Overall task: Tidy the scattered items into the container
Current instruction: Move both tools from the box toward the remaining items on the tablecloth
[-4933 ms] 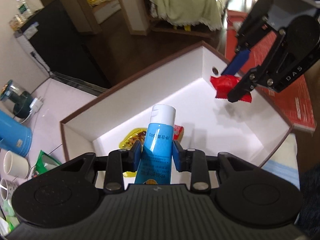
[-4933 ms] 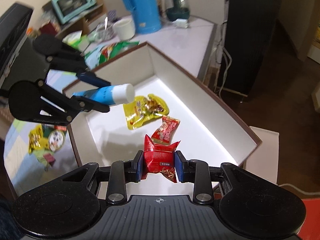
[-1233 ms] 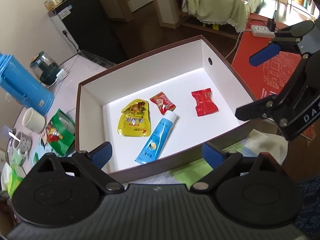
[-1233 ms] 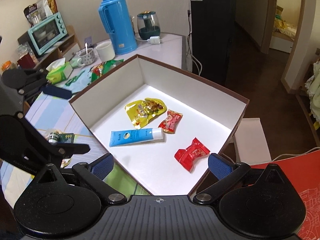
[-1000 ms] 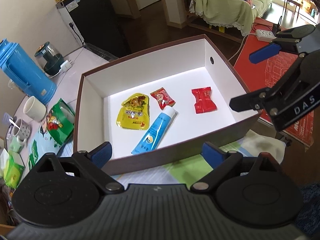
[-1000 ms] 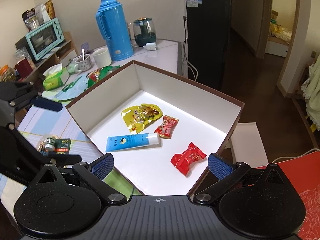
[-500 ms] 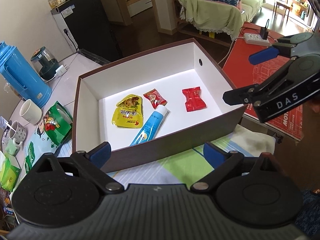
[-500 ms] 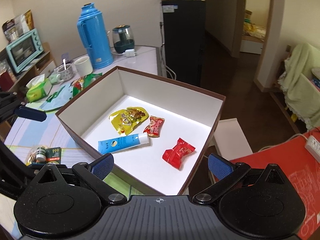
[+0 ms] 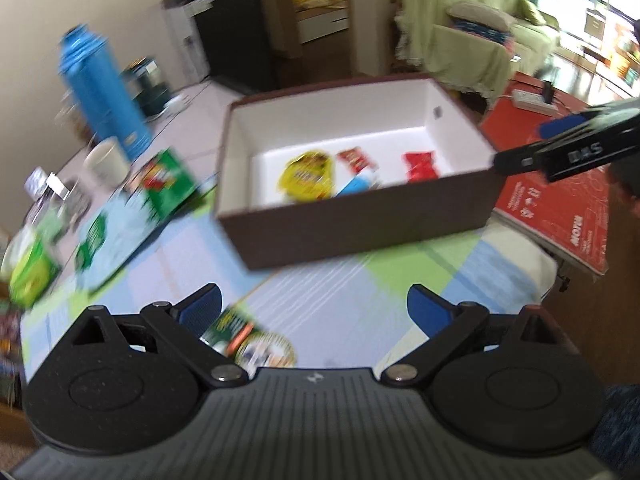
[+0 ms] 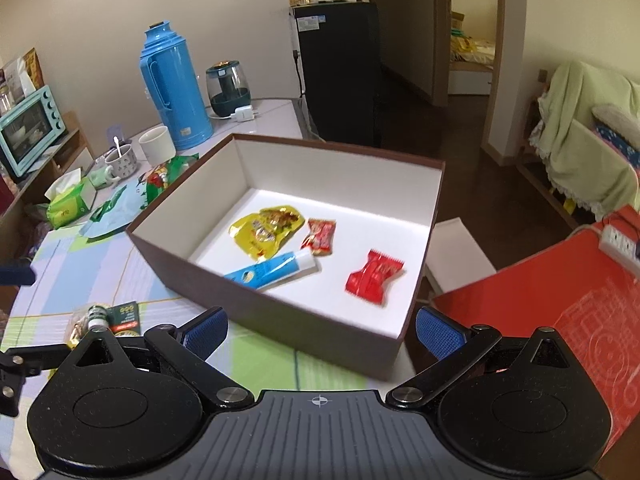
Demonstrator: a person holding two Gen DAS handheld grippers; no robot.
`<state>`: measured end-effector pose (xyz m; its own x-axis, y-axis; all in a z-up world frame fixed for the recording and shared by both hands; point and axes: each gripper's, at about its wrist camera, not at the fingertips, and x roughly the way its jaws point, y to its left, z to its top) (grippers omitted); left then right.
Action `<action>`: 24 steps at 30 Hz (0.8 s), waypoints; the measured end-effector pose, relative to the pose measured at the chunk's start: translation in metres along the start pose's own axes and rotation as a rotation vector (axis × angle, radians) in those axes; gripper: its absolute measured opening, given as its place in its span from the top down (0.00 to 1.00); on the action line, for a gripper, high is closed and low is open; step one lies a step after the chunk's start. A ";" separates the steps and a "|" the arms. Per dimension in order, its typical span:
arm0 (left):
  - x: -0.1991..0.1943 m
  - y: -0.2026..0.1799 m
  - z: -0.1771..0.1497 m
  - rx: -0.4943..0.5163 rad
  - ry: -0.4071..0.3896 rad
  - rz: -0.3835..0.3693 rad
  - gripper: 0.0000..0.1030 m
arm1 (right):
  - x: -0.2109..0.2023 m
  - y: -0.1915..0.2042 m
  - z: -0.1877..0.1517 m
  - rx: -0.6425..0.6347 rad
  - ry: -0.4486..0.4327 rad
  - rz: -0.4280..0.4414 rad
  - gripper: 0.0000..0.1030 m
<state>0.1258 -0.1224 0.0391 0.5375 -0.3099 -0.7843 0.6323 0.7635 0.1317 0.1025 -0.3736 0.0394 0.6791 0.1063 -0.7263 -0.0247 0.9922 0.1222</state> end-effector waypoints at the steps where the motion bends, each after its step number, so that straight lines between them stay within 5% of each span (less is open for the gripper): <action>1: -0.002 0.007 -0.009 -0.021 0.005 0.011 0.05 | 0.000 0.003 -0.004 0.007 0.006 0.001 0.00; 12: -0.006 0.076 -0.106 -0.282 0.125 0.037 0.06 | 0.019 0.042 -0.044 0.097 0.120 0.134 0.00; 24: -0.002 0.110 -0.139 -0.357 0.148 0.050 0.06 | 0.067 0.103 -0.051 -0.001 0.222 0.222 0.00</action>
<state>0.1164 0.0416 -0.0291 0.4598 -0.2017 -0.8648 0.3590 0.9330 -0.0268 0.1081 -0.2606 -0.0314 0.4803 0.3319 -0.8119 -0.1554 0.9432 0.2937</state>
